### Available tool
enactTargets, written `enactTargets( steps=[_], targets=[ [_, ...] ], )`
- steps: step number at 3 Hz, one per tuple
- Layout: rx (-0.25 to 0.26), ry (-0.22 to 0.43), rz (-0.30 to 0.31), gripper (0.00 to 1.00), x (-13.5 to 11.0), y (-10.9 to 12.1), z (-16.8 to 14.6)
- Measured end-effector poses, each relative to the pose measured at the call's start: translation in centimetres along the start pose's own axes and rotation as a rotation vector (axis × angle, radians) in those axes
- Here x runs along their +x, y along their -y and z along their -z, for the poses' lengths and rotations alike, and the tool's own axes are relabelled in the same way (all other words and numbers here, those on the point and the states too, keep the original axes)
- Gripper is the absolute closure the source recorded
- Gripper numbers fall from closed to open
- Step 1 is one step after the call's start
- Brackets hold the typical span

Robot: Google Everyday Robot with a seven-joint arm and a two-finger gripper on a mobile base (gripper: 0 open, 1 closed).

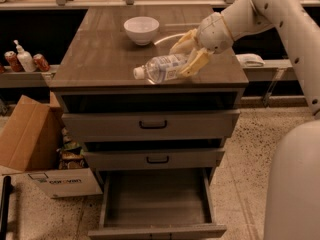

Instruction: Place blue plastic bottle into bottom drawer

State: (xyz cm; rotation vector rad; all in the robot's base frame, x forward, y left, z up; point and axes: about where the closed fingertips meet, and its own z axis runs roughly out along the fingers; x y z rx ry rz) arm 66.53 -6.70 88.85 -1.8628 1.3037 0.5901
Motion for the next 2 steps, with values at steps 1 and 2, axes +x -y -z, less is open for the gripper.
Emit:
enactTargets(
  steps=[1,2],
  targets=[
    [0.055,0.009,-0.011,1.0,-0.8,-0.6,1.1],
    [0.096,0.002,-0.03,1.0,-3.1,-3.5,1.0]
  ],
)
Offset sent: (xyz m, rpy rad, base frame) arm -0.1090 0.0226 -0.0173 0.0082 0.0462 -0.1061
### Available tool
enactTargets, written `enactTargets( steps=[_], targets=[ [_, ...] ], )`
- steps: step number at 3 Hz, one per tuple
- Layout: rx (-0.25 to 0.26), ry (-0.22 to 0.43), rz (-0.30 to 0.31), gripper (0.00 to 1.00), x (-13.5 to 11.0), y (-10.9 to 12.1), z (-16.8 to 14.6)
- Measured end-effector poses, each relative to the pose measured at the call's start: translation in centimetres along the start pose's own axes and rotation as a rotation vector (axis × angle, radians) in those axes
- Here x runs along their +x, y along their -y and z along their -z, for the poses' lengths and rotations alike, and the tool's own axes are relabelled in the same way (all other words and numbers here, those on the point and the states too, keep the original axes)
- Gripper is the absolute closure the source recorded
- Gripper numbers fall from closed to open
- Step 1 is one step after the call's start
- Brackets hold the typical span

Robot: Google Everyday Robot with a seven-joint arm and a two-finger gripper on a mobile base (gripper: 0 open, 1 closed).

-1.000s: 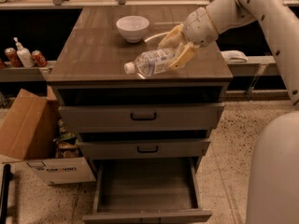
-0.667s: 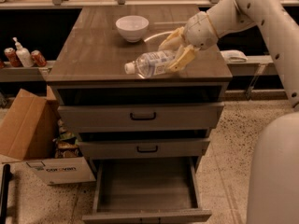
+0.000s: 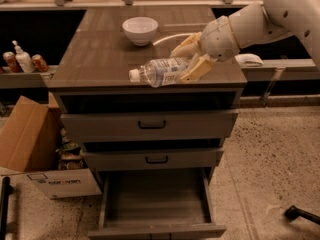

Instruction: Place blue plastic bottle into bottom drawer

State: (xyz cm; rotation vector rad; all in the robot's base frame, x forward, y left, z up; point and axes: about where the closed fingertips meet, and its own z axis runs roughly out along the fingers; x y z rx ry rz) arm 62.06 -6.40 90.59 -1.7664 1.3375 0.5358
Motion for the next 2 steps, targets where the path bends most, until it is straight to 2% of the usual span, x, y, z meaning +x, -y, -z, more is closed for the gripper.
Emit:
enactTargets(
  steps=[1,2],
  targets=[
    [-0.022,0.017,-0.043,1.0,-1.0,-4.0,-2.1],
    [-0.039,0.023,-0.096,1.0,0.2,-7.9,-5.5]
  ],
)
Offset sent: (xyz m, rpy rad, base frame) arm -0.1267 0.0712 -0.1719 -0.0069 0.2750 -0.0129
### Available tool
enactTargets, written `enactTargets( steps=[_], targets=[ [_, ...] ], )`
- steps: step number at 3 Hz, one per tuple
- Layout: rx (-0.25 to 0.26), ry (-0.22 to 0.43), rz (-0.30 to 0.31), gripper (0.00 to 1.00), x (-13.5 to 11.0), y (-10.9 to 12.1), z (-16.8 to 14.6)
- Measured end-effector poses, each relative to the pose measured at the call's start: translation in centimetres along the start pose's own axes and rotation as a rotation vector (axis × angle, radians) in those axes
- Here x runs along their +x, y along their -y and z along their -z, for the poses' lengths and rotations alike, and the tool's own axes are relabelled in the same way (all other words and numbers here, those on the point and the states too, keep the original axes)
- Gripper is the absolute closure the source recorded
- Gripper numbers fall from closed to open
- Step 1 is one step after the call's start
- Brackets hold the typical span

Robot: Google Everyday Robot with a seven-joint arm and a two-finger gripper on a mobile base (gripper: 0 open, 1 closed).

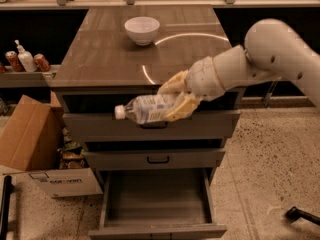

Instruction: Place blue plastic bottle into bottom drawer

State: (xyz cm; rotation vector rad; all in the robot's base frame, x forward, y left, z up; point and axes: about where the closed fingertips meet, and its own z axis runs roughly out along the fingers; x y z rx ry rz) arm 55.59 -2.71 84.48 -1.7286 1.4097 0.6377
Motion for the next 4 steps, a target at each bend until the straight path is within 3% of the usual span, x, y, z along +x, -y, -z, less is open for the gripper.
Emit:
enactTargets(
  steps=[1,2,3,4],
  targets=[
    [-0.031,0.029,-0.081,1.0,3.7,-4.8,-5.3],
    [-0.038,0.067,-0.193,1.0,9.5,-9.3,-11.3],
    [-0.035,0.065,-0.201,1.0,9.7,-9.4,-11.5],
    [-0.006,0.038,-0.293,1.0,12.2,-10.5,-13.8]
  ],
)
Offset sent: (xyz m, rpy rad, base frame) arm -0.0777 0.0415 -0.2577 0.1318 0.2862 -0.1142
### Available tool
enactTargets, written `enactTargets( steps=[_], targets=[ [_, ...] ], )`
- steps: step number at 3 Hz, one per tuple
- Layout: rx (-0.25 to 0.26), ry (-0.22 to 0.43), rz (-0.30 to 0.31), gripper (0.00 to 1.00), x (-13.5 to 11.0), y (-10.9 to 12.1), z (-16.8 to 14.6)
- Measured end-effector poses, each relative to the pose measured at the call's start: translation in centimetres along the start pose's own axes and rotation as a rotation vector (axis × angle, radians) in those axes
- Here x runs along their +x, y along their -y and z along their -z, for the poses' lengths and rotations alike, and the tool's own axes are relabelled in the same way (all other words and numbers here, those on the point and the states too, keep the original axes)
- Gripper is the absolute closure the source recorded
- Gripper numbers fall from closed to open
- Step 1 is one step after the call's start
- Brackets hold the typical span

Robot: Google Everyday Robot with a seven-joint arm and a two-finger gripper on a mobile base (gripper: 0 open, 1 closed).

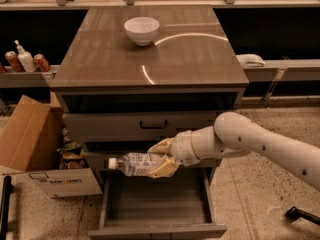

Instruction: Place blue plastic bottle into bottom drawer

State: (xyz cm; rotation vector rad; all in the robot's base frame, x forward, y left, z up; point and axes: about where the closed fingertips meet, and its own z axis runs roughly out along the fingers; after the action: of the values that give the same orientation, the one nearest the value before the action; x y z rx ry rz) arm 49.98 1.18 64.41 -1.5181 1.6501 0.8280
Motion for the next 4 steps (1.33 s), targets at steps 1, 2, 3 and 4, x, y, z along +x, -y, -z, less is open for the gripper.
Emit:
enactTargets(
  steps=[1,2,3,4],
  targets=[
    [0.053,0.0,-0.1,1.0,4.3,-0.7,-2.2],
    [0.095,0.019,-0.19,1.0,9.6,-0.9,-4.9],
    [0.085,0.045,-0.279,1.0,14.7,-1.2,-8.4],
    [0.066,0.058,-0.308,1.0,15.8,-2.1,-9.6]
  ],
)
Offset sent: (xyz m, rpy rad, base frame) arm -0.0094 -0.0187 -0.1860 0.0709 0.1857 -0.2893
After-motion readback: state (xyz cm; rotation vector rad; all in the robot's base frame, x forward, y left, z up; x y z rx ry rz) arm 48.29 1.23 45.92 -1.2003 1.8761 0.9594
